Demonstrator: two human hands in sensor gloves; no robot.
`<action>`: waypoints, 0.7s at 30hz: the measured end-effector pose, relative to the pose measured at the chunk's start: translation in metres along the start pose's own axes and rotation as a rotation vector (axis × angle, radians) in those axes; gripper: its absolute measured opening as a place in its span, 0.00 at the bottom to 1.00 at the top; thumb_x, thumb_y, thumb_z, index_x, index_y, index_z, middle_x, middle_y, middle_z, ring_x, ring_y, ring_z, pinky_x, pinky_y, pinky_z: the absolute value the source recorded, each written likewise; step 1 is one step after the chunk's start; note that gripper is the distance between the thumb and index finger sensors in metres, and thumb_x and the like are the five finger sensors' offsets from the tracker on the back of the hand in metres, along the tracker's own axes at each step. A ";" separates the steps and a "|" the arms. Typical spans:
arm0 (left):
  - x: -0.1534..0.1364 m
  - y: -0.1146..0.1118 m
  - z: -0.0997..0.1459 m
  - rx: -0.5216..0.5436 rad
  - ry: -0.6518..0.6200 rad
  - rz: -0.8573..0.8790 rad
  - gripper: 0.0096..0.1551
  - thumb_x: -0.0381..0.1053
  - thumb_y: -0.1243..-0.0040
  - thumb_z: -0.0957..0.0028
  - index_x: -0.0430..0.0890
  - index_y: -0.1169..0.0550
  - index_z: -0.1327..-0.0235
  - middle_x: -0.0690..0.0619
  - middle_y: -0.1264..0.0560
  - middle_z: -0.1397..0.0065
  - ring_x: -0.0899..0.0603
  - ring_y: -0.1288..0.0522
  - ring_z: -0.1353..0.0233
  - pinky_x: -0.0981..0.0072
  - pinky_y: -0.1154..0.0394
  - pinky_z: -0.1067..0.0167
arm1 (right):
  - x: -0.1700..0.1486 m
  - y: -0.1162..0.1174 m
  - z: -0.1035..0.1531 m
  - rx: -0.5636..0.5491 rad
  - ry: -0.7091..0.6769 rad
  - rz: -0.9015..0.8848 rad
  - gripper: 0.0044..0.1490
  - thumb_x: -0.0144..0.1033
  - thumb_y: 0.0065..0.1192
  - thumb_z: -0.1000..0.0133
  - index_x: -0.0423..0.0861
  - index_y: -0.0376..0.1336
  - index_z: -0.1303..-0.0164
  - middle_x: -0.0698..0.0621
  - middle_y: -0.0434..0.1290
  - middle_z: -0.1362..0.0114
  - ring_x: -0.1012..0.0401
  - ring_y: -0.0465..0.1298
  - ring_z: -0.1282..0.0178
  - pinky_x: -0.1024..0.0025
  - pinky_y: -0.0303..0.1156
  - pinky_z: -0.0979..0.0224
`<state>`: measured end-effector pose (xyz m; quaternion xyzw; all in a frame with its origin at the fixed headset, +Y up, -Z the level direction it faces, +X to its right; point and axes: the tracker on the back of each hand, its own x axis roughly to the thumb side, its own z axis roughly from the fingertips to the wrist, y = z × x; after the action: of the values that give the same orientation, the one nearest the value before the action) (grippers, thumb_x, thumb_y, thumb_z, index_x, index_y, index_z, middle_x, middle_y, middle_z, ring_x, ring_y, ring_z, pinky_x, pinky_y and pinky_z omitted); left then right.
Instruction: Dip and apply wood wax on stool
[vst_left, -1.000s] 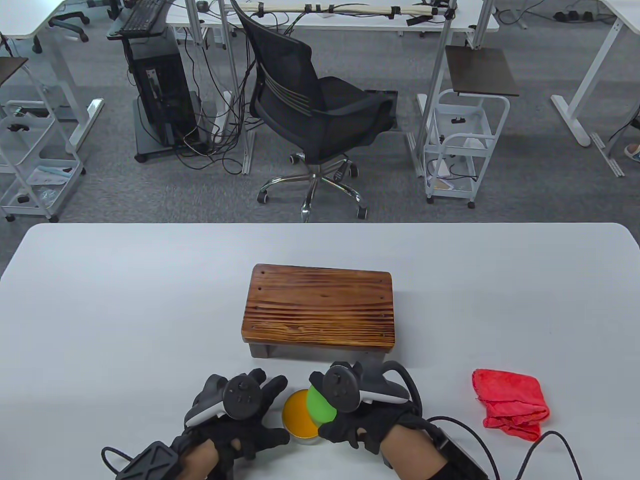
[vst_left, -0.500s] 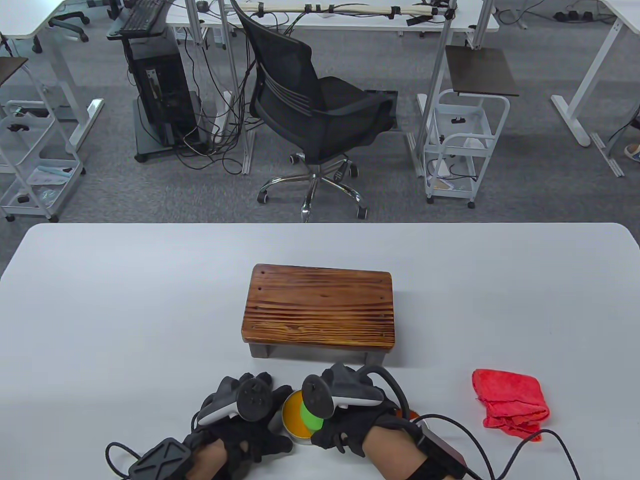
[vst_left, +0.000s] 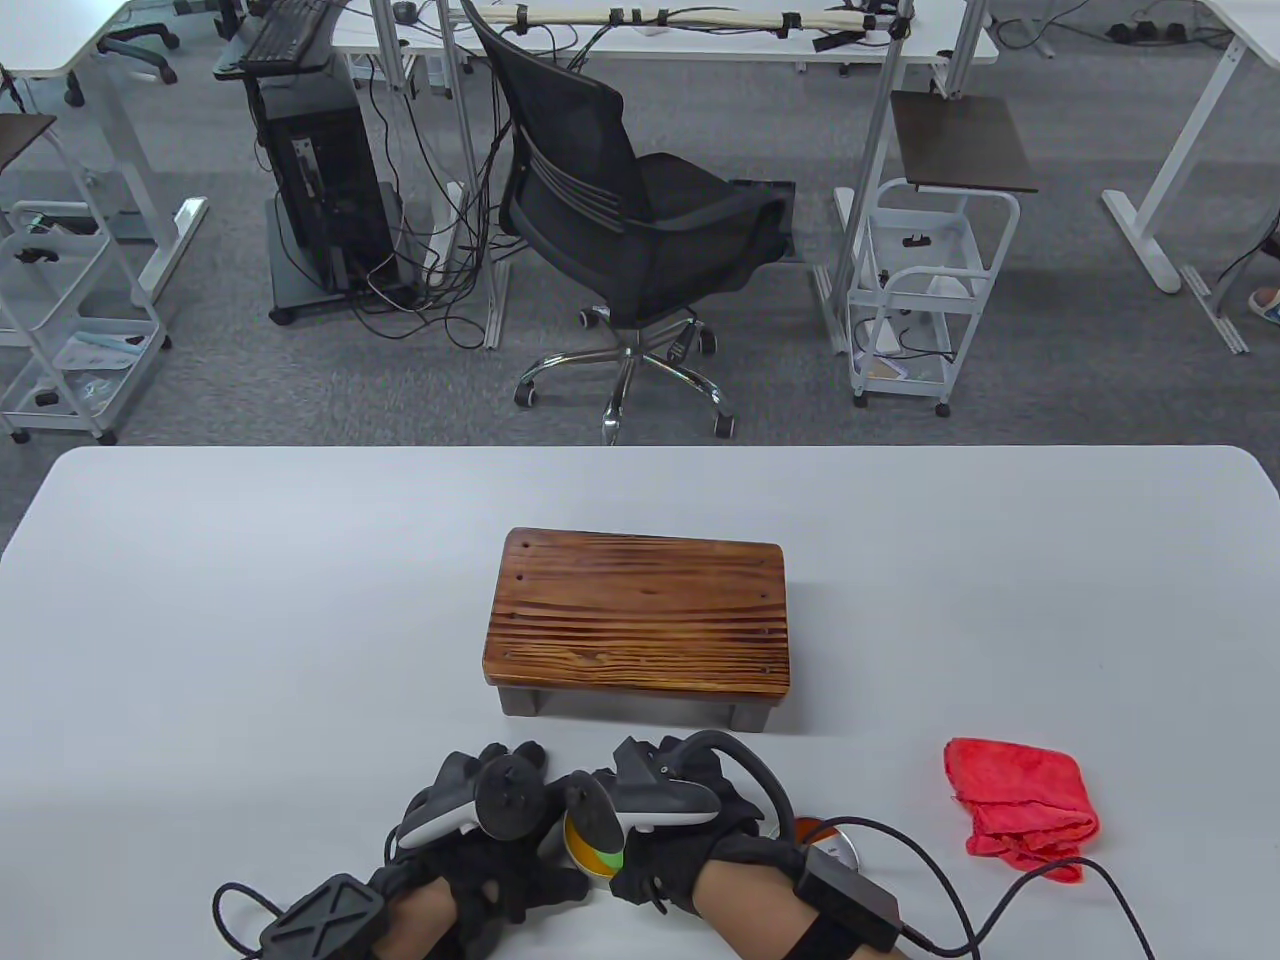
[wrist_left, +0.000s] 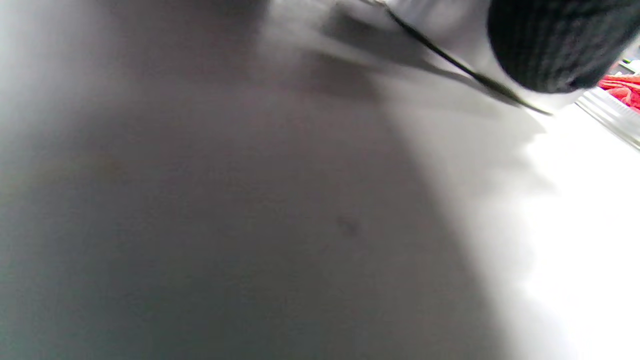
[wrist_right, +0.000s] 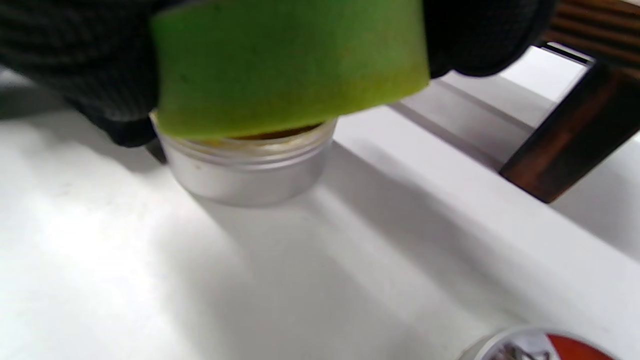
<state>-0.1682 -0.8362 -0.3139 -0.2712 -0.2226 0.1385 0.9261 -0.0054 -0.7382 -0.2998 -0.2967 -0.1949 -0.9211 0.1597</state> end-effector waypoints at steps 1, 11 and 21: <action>0.000 0.000 0.000 0.000 0.000 0.001 0.51 0.77 0.41 0.44 0.65 0.55 0.20 0.36 0.75 0.16 0.22 0.77 0.24 0.13 0.71 0.39 | 0.001 0.000 0.000 0.000 -0.001 0.000 0.55 0.70 0.70 0.48 0.54 0.56 0.15 0.41 0.54 0.16 0.39 0.66 0.27 0.38 0.71 0.32; 0.000 0.000 0.000 -0.002 -0.003 0.004 0.51 0.76 0.41 0.44 0.65 0.54 0.20 0.37 0.75 0.16 0.22 0.77 0.24 0.13 0.71 0.39 | 0.008 -0.002 -0.007 0.008 -0.005 -0.003 0.53 0.69 0.70 0.48 0.52 0.58 0.18 0.41 0.55 0.17 0.40 0.67 0.27 0.38 0.71 0.32; -0.001 0.000 -0.001 -0.002 -0.004 0.004 0.50 0.76 0.41 0.44 0.65 0.54 0.20 0.38 0.74 0.16 0.23 0.77 0.23 0.13 0.71 0.39 | 0.007 0.001 -0.008 -0.014 -0.016 -0.071 0.54 0.69 0.70 0.48 0.51 0.56 0.17 0.41 0.54 0.16 0.40 0.66 0.27 0.39 0.70 0.31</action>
<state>-0.1685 -0.8364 -0.3148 -0.2724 -0.2239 0.1408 0.9251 -0.0141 -0.7444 -0.3014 -0.2982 -0.2003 -0.9251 0.1231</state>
